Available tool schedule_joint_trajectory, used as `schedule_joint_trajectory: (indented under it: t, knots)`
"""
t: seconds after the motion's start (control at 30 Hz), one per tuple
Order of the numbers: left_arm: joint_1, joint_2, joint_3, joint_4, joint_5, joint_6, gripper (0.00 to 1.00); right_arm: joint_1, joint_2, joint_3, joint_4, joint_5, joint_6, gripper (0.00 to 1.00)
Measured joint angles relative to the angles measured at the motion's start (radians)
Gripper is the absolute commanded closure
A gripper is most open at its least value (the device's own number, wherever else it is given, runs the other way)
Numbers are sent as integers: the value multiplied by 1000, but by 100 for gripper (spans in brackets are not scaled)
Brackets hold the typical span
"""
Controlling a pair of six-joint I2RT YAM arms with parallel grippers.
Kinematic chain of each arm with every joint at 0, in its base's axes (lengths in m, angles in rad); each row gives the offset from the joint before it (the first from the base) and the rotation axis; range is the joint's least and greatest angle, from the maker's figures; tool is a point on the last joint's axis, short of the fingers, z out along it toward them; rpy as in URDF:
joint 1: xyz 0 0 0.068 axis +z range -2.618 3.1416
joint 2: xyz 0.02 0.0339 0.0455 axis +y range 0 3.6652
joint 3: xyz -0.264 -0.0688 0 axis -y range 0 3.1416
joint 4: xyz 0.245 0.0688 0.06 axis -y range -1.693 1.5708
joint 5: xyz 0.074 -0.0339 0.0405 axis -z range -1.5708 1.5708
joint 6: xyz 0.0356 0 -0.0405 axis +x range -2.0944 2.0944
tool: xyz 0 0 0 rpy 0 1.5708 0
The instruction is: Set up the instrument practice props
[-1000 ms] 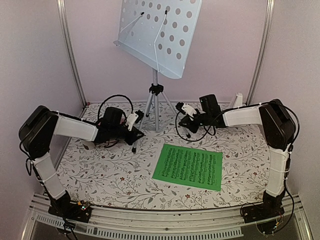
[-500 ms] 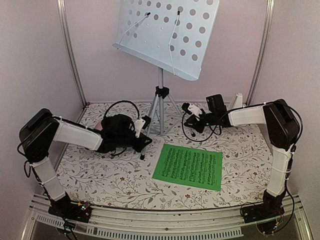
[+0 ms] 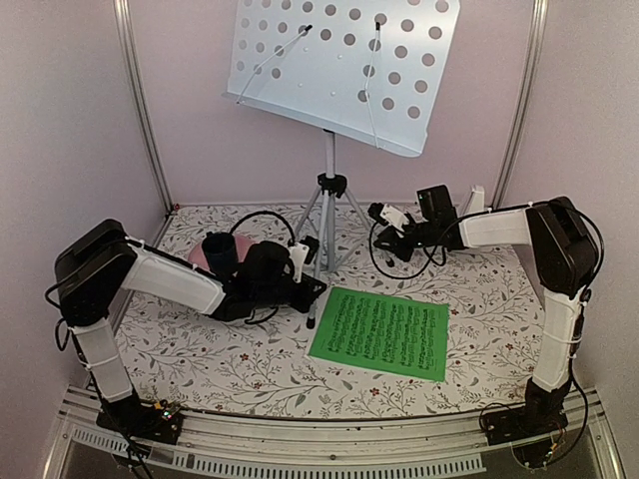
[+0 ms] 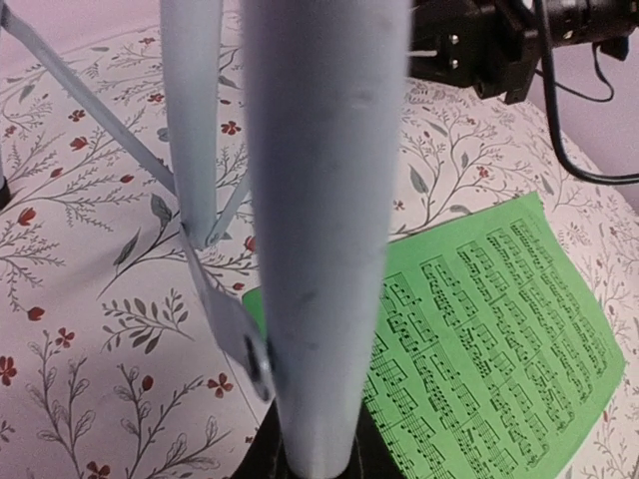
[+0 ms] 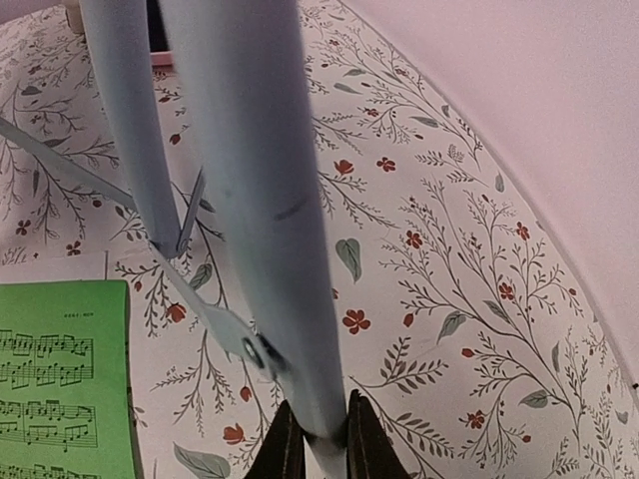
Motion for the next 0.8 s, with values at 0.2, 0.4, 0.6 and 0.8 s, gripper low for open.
schedule_joint_trajectory:
  t: [0.2,0.4,0.6,0.8]
  knots:
    - [-48,73,70,20,3,-57,61,-16,5,16,7,71,50,57]
    - [-132,92,38,8,67,-82,33,-27,5,16,32,135,85,32]
    - [-101,-50,-115,17,196,4,32,-30,-52,-31,60,180,126,7]
    - [125,-195,-107,-10,329,121,31,-37,-154,-46,77,171,204,2]
